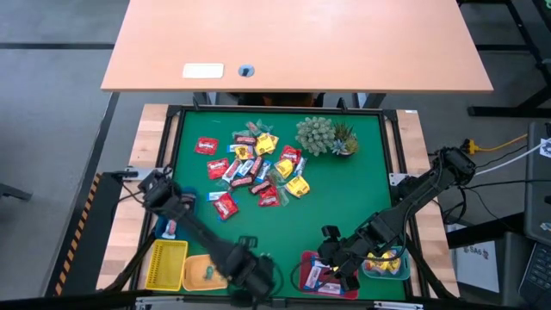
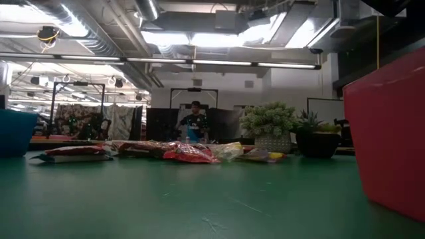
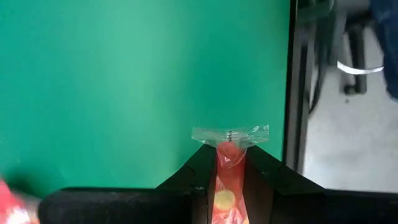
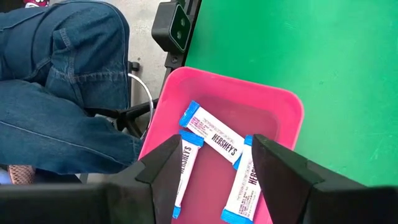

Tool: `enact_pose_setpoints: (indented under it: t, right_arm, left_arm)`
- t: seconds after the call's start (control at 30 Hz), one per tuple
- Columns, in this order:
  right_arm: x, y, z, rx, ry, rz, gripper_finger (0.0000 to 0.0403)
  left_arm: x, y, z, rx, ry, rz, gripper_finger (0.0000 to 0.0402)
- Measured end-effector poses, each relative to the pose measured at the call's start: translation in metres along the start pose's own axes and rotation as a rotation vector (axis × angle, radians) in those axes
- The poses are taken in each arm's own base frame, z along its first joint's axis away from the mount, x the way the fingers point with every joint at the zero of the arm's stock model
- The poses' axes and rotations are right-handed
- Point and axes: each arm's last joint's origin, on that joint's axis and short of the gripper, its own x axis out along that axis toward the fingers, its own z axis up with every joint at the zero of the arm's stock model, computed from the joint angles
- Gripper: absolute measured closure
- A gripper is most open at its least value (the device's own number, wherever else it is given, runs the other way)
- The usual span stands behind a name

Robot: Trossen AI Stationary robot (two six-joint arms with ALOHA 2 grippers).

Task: Sort candy
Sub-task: Put the transparent candy into the orange bin, then put the yellow candy into the green bin

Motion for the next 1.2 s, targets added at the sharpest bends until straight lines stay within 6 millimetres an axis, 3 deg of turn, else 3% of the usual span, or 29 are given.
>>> enact_pose_setpoints:
  t: [0.27, 0.53, 0.73, 0.93, 1.03, 1.2]
  right_arm:
    - [0.0, 0.0, 0.0, 0.0, 0.0, 0.0, 0.021]
    - [0.0, -0.001, 0.001, 0.0, -0.017, -0.031, 0.021]
    - [0.0, -0.004, 0.002, -0.001, -0.068, -0.123, 0.021]
    - [-0.002, -0.01, 0.004, -0.055, -0.171, -0.349, 0.021]
    - [-0.003, -0.02, 0.009, -0.079, -0.198, -0.446, 0.021]
    - [-0.003, -0.055, 0.019, -0.011, -0.156, -0.536, 0.021]
  left_arm:
    - [-0.003, -0.042, -0.053, -0.075, 0.084, 0.091, 0.0353]
    - [-0.006, -0.059, -0.08, -0.168, 0.035, 0.192, 0.0341]
    - [-0.008, -0.055, -0.085, -0.272, 0.056, 0.255, 0.0293]
    - [-0.008, -0.053, -0.082, -0.258, -0.038, 0.308, 0.0237]
    - [-0.009, -0.051, -0.079, -0.251, -0.102, 0.346, 0.0219]
    - [-0.008, -0.045, -0.073, -0.234, -0.114, 0.359, 0.0208]
